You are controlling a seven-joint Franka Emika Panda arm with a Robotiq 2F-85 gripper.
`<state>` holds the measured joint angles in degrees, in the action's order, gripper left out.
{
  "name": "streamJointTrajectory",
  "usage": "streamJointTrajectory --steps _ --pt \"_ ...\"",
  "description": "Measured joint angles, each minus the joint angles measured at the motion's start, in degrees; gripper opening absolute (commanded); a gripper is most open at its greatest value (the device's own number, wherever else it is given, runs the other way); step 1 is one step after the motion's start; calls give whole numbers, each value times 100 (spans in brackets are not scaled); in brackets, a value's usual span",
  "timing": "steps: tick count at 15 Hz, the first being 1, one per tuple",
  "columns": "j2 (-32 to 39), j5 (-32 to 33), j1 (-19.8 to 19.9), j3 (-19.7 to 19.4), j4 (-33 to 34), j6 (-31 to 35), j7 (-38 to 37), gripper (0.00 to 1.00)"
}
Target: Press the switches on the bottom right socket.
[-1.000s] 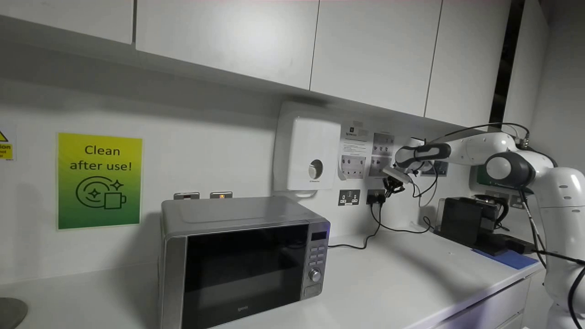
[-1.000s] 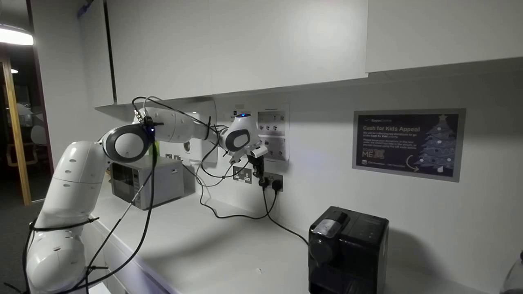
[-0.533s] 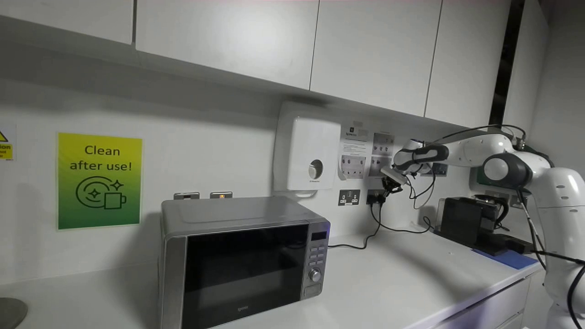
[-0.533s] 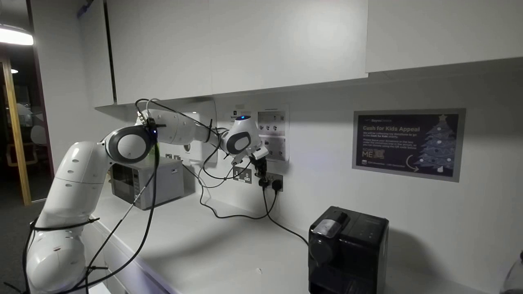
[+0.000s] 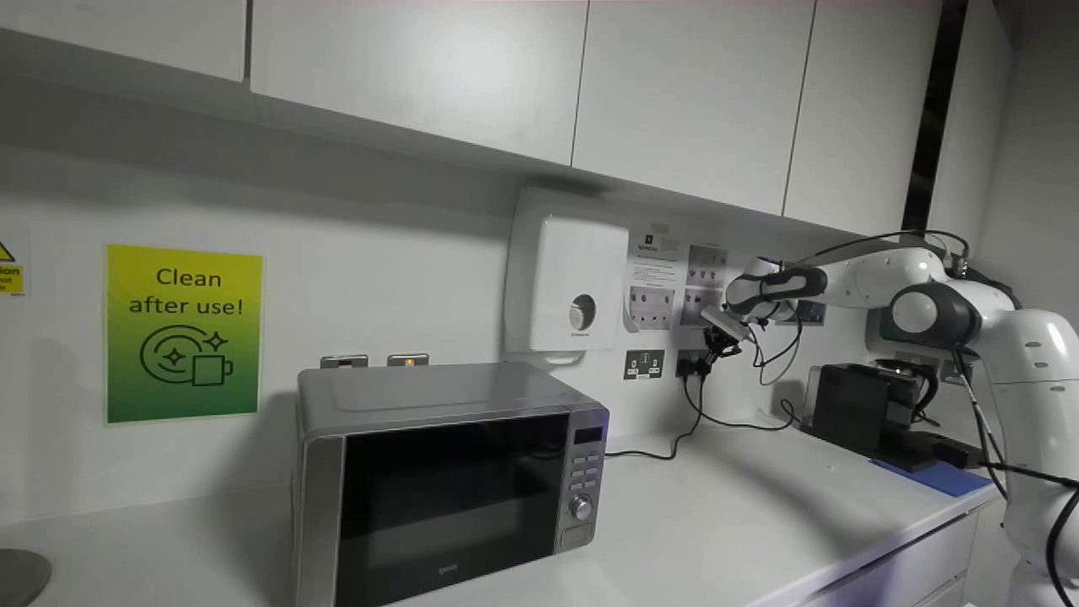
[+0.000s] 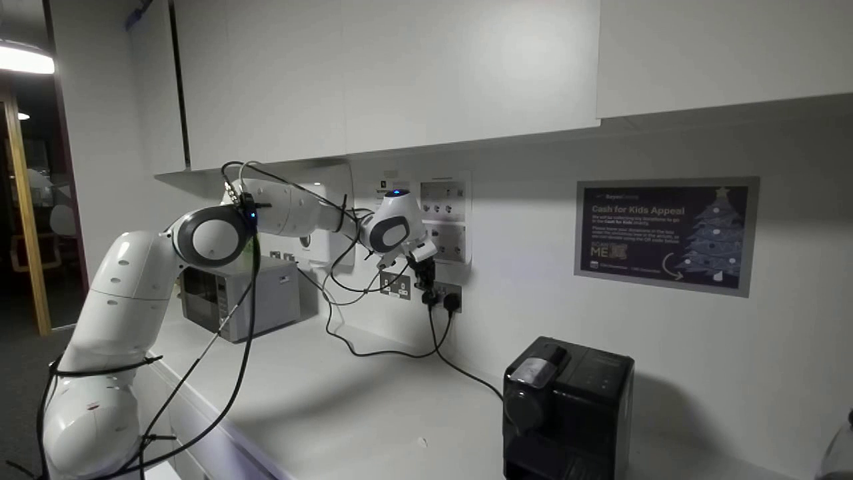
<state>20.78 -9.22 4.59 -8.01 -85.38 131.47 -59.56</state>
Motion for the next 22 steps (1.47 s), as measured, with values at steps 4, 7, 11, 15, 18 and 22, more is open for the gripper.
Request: streamJointTrajectory --steps 4,7,11,15,18,22 --pt "20 -208 -1 0 0 26 -101 0" --pt "73 -315 -5 2 0 182 -112 0" --pt "180 -386 -9 19 0 458 -112 0" --pt "270 -459 -22 70 0 639 -112 0" --pt "275 -474 -23 89 0 663 -112 0" --pt "274 -476 -24 90 3 676 -112 0"
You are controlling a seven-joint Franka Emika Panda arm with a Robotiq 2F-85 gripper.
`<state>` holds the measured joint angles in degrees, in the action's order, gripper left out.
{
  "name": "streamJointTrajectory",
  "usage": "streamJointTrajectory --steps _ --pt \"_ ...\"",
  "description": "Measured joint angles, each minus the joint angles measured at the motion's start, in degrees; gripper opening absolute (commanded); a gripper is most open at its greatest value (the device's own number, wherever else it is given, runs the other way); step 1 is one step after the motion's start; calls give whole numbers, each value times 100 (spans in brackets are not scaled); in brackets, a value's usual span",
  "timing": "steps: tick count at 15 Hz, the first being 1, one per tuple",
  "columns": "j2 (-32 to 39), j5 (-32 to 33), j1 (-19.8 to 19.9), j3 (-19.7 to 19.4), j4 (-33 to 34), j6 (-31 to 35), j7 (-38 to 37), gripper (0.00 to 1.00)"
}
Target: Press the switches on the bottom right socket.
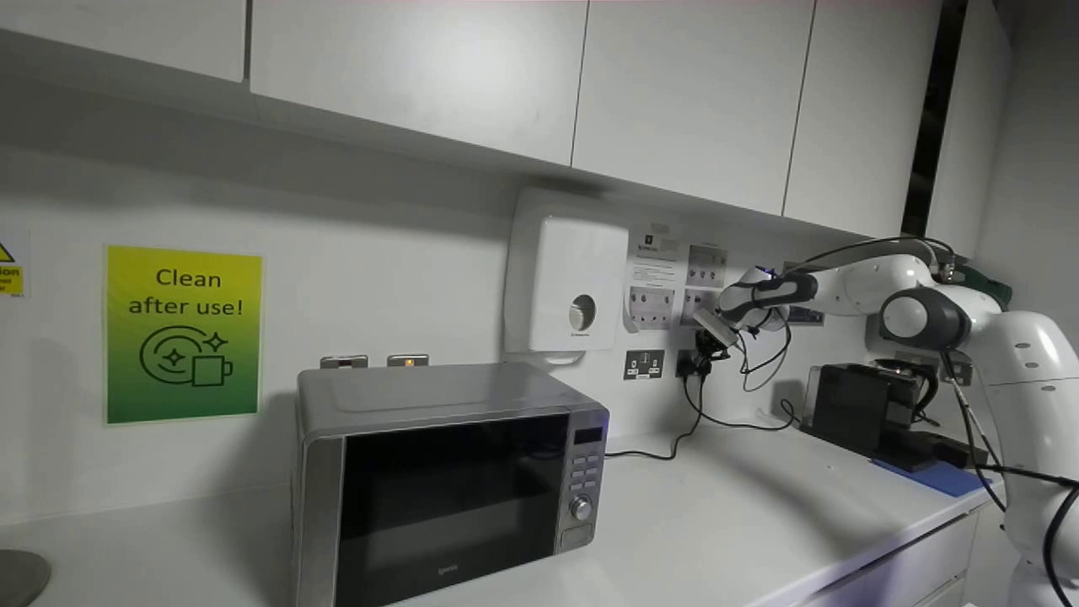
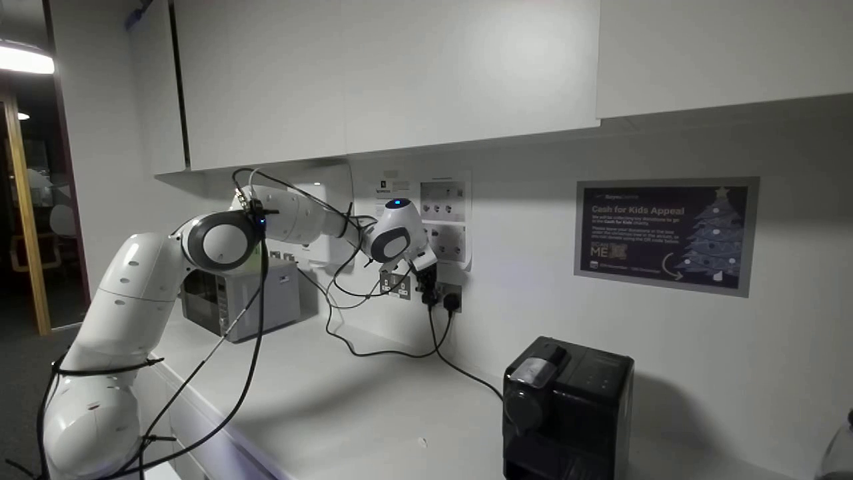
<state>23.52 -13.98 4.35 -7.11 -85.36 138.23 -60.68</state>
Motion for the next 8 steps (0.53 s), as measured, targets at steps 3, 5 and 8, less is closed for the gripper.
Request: streamJointTrajectory --steps 3,5,8 --pt "0 -23 -5 9 12 36 0 0" --pt "0 -43 -14 24 22 110 0 0" --pt "0 -53 -39 29 39 233 0 0"
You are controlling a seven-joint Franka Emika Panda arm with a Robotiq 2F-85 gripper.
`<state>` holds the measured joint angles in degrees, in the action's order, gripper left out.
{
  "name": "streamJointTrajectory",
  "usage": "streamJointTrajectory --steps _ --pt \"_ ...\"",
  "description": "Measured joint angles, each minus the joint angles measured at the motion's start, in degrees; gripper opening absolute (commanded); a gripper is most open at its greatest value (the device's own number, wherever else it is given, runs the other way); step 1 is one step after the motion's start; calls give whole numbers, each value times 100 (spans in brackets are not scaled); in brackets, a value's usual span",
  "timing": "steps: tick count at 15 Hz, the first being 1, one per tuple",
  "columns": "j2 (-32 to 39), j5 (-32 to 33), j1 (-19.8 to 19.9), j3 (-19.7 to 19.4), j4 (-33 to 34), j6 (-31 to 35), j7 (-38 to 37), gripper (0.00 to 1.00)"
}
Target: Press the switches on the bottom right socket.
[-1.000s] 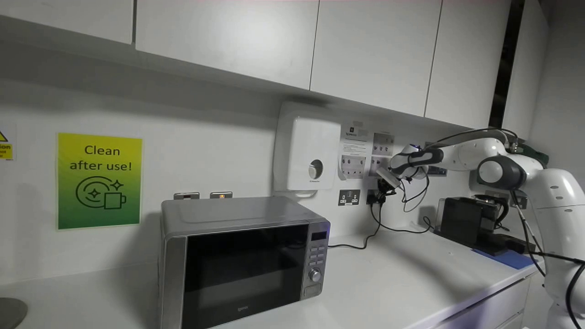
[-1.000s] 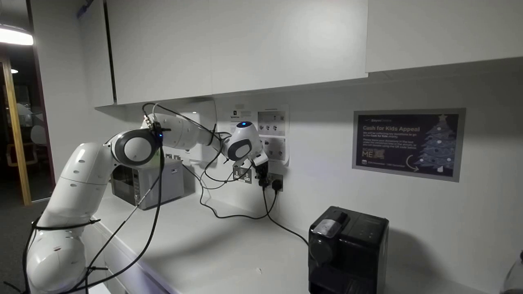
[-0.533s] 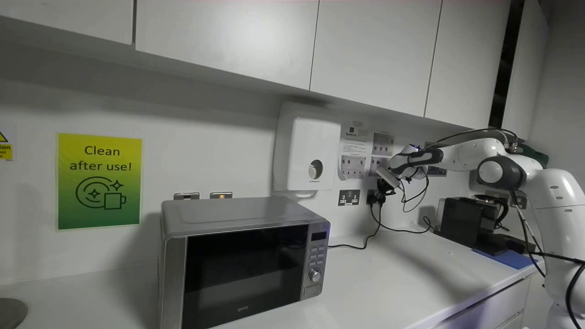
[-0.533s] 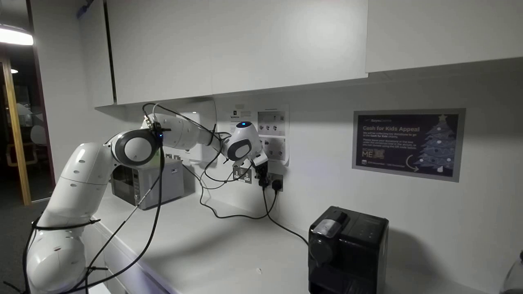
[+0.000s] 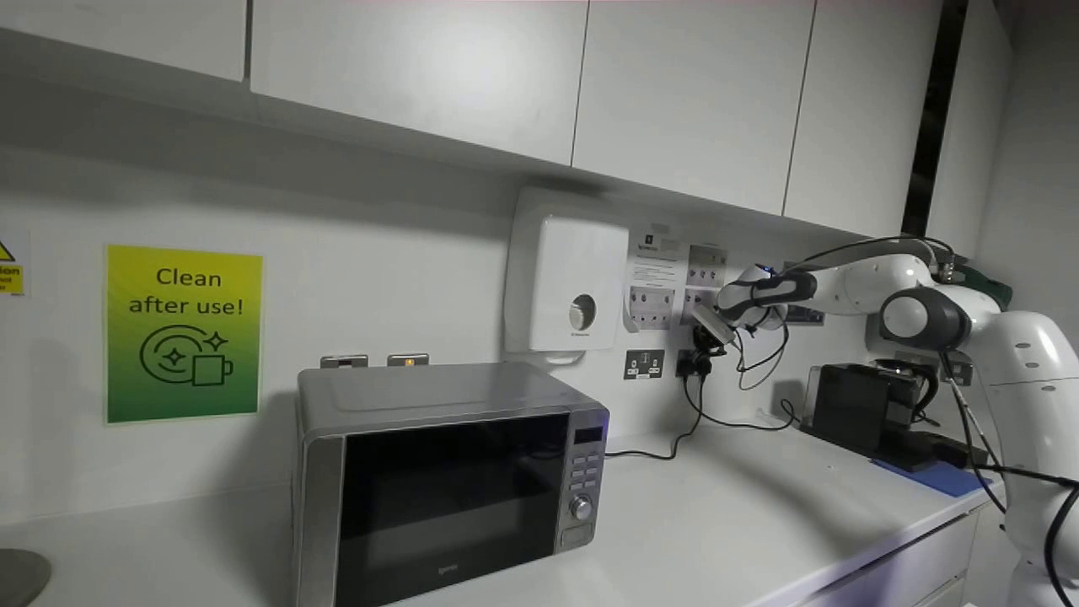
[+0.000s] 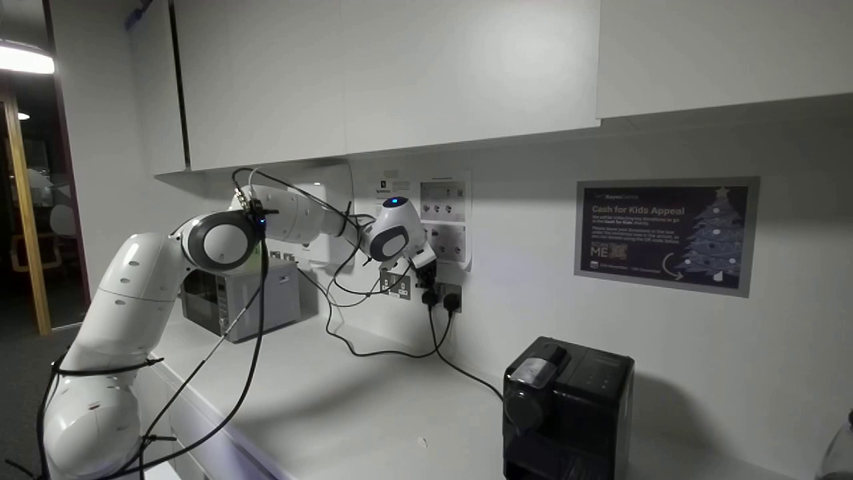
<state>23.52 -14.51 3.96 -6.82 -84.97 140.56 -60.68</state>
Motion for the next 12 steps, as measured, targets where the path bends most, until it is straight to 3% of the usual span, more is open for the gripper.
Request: streamJointTrajectory --steps 12 --pt "3 0 17 -9 23 116 0 0"
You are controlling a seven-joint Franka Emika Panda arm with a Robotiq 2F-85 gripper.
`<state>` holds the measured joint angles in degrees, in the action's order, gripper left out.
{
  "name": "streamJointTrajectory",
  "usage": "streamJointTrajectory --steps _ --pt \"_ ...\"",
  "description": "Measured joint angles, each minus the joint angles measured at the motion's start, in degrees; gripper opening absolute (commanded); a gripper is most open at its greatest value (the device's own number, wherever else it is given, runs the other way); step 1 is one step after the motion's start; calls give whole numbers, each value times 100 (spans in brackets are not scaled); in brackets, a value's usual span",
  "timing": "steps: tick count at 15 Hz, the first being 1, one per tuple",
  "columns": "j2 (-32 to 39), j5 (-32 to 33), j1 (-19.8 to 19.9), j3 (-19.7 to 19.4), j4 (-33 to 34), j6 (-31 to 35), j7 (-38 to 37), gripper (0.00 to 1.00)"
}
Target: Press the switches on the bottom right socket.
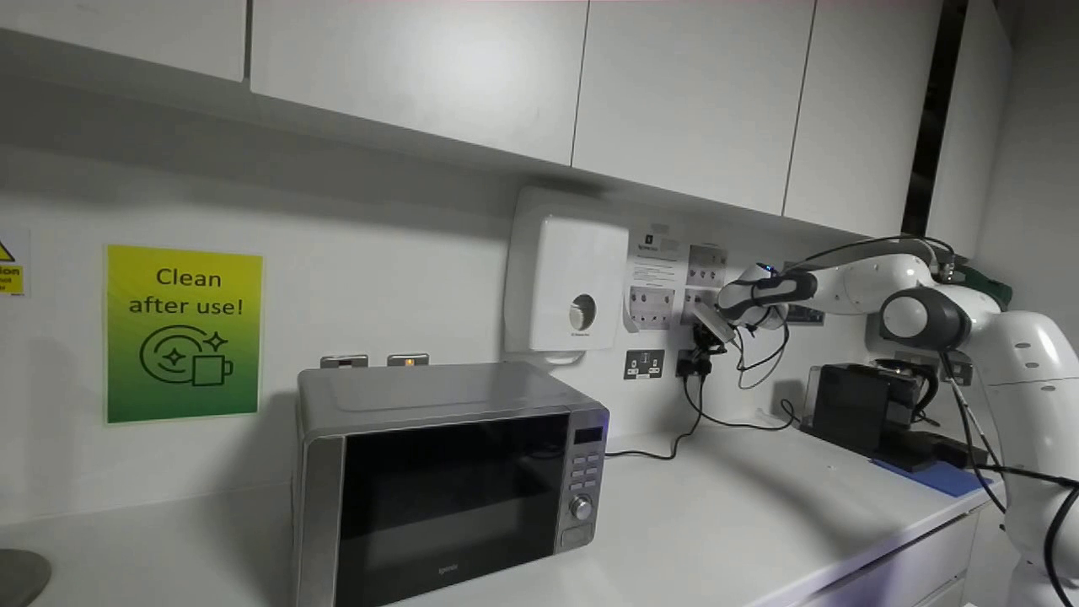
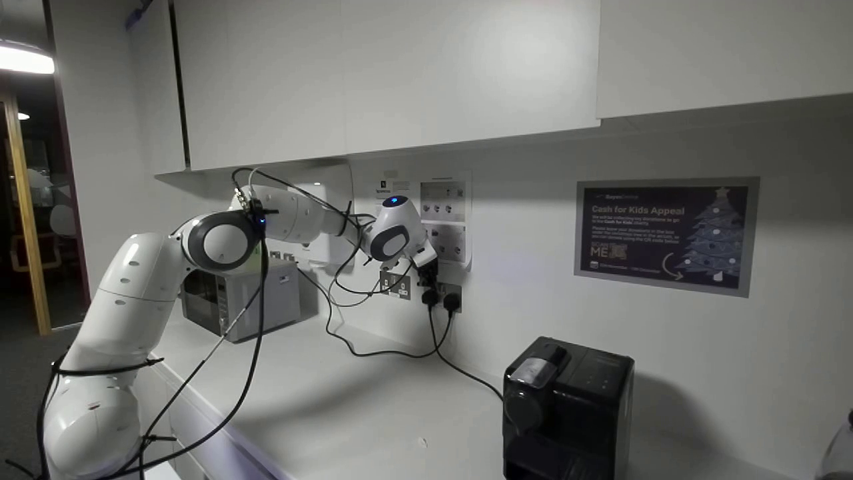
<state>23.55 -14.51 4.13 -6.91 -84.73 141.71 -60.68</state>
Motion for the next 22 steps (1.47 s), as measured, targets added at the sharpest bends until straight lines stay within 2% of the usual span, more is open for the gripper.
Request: streamJointTrajectory --steps 22 --pt "129 0 0 -16 42 8 0 0"
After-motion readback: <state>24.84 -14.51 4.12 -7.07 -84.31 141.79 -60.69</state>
